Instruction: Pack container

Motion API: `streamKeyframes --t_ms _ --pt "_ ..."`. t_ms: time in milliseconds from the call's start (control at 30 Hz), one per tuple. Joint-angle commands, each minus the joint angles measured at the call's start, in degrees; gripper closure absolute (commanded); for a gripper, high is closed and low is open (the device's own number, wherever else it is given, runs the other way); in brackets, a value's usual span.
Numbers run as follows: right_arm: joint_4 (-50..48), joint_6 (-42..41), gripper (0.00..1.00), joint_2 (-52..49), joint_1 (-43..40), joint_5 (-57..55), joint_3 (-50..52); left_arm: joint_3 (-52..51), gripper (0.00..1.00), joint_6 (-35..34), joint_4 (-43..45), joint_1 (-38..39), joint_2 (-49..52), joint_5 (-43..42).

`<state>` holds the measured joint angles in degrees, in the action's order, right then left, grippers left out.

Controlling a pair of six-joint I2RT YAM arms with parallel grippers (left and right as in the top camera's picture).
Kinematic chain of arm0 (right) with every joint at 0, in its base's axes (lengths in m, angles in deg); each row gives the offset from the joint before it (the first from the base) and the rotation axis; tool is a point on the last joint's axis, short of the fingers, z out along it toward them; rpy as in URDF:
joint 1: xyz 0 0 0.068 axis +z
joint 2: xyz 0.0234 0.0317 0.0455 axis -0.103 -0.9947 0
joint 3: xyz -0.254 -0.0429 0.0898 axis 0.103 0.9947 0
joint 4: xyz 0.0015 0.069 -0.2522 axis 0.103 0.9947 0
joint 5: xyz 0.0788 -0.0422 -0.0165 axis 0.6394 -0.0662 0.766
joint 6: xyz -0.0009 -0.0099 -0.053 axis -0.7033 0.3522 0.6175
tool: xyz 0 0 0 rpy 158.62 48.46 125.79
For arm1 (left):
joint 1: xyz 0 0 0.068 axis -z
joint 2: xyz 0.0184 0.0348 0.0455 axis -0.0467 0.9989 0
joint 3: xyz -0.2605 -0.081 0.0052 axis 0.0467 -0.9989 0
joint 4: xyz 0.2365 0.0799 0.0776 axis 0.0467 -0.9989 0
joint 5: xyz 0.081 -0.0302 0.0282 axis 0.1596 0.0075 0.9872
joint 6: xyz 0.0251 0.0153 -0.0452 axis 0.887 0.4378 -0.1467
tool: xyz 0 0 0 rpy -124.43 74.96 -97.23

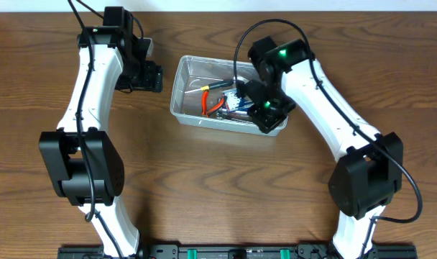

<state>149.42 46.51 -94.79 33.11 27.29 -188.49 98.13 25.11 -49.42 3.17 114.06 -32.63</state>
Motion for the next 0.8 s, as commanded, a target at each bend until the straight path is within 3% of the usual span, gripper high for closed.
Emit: streamKeyframes --t_ms 0,400,767 --pt "0.2 1.3 0.99 1.1 2.4 1.1 0.1 -0.6 0.18 -0.5 -0.1 -0.1 0.5 -0.8" --pt "-2.2 1.2 0.99 1.1 2.5 -1.7 5.6 -0.6 0.18 -0.5 -1.3 -0.1 0.4 -0.8" --pt "-5.8 0.8 0.99 1.1 -2.2 -4.3 5.9 -0.6 0.18 -0.5 -1.5 -0.1 0.4 -0.8"
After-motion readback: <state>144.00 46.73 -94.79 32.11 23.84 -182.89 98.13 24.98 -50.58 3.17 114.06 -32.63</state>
